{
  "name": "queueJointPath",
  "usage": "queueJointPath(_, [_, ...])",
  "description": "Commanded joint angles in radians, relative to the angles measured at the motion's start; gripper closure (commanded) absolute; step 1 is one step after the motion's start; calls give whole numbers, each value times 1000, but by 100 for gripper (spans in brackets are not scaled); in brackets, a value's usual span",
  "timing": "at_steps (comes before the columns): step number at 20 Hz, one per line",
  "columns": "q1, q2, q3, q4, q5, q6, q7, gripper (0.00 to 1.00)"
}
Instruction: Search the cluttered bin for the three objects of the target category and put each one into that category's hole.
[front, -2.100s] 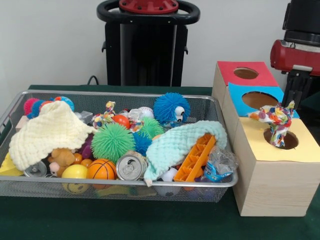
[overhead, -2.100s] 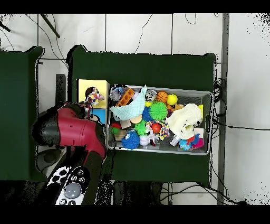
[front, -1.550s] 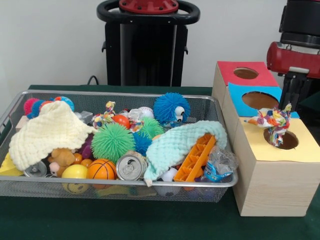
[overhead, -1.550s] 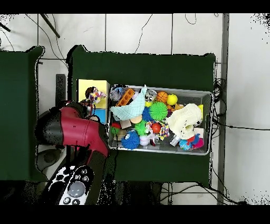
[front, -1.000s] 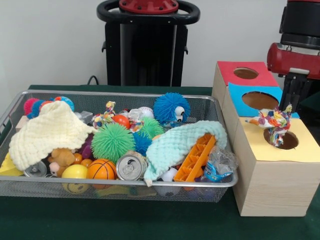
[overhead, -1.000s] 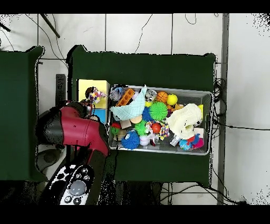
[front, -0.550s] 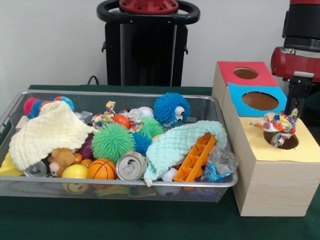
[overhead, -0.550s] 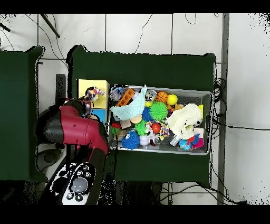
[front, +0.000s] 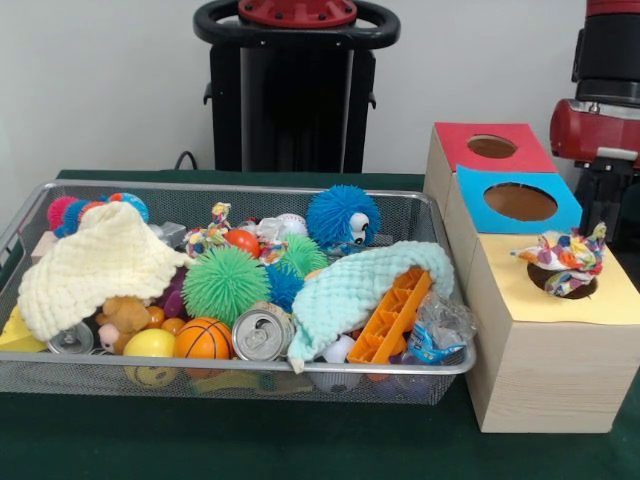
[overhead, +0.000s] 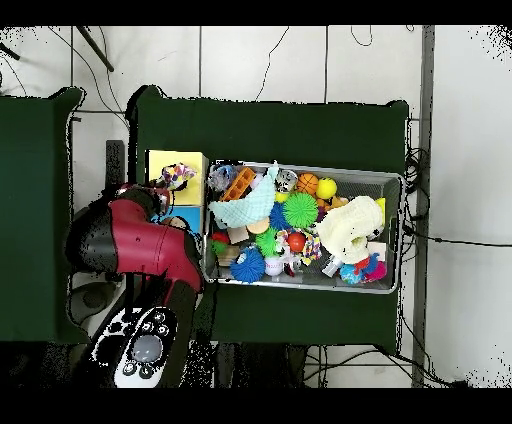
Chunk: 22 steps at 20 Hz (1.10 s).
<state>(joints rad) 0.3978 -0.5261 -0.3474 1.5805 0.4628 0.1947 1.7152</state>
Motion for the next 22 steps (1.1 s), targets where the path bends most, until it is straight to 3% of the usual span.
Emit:
queueJointPath(1, [5, 62, 86, 15, 65, -61, 292, 100])
queueJointPath(15, [-78, 25, 191, 76, 46, -121, 257, 100])
queueJointPath(22, [-168, -6, 285, 135, 1, -152, 229, 100])
